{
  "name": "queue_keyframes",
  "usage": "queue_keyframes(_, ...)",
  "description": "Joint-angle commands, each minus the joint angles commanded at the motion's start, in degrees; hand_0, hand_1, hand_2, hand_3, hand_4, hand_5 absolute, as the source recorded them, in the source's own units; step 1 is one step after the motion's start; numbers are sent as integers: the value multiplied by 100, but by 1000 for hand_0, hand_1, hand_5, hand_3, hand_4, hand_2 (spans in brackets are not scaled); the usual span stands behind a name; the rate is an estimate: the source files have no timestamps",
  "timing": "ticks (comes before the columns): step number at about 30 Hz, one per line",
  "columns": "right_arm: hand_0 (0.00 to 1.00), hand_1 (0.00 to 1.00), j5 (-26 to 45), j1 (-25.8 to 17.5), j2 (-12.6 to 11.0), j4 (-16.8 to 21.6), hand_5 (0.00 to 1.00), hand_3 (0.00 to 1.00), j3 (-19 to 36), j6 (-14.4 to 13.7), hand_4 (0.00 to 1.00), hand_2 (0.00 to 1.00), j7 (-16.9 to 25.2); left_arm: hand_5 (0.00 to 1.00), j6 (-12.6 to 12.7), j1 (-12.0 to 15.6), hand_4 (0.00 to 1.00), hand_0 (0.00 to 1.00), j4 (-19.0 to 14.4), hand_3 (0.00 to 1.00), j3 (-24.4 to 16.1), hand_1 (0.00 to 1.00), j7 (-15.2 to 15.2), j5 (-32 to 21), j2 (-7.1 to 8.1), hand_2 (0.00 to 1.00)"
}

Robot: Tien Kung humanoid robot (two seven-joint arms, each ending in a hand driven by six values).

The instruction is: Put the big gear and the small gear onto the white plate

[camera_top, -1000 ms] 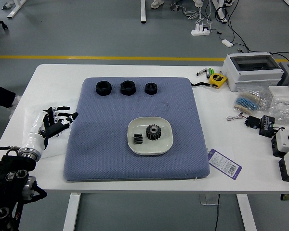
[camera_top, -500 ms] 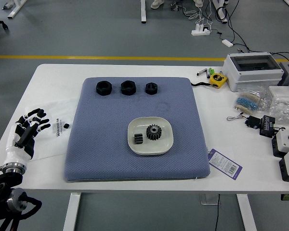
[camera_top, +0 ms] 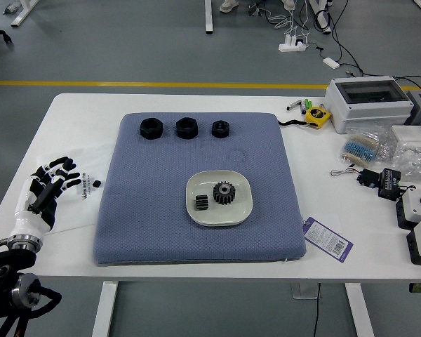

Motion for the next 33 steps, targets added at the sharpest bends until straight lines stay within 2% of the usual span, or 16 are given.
queue_keyframes(17, 647, 648, -50, -48, 14, 8, 678, 580, 24, 0, 839, 733, -25, 366, -284, 44, 857, 554, -47, 620, 101, 568, 37, -40, -28, 624)
queue_keyframes(18, 648, 648, -49, -48, 14, 8, 678, 580, 23, 0, 839, 733, -24, 557, -287, 44, 927, 694, -49, 752, 102, 675, 36, -43, -28, 750)
queue_keyframes(23, 648, 648, -36, -44, 15, 7, 678, 580, 17, -1, 839, 733, -24, 557, -444, 45, 927, 694, -113, 752, 127, 675, 71, -89, -13, 750)
queue_keyframes(24, 648, 648, -25, -38, 15, 7, 677, 580, 10, -1, 839, 733, -23, 631, -567, 48, 935, 811, -132, 798, 136, 797, 134, -106, -6, 849)
queue_keyframes(29, 648, 648, -15, -22, 16, 6, 677, 580, 4, -2, 839, 733, -21, 631, -789, 44, 935, 811, -155, 798, 151, 797, 160, -202, -16, 849)
queue_keyframes(30, 649, 648, -17, -18, 17, 6, 677, 580, 6, -4, 839, 733, -22, 772, -816, 42, 955, 876, -153, 836, 148, 905, 144, -214, -21, 932)
queue_keyframes(33, 649, 648, -20, -1, 17, 6, 677, 580, 4, -7, 839, 733, -23, 772, -915, 37, 955, 876, -161, 836, 145, 905, 113, -247, -20, 932)
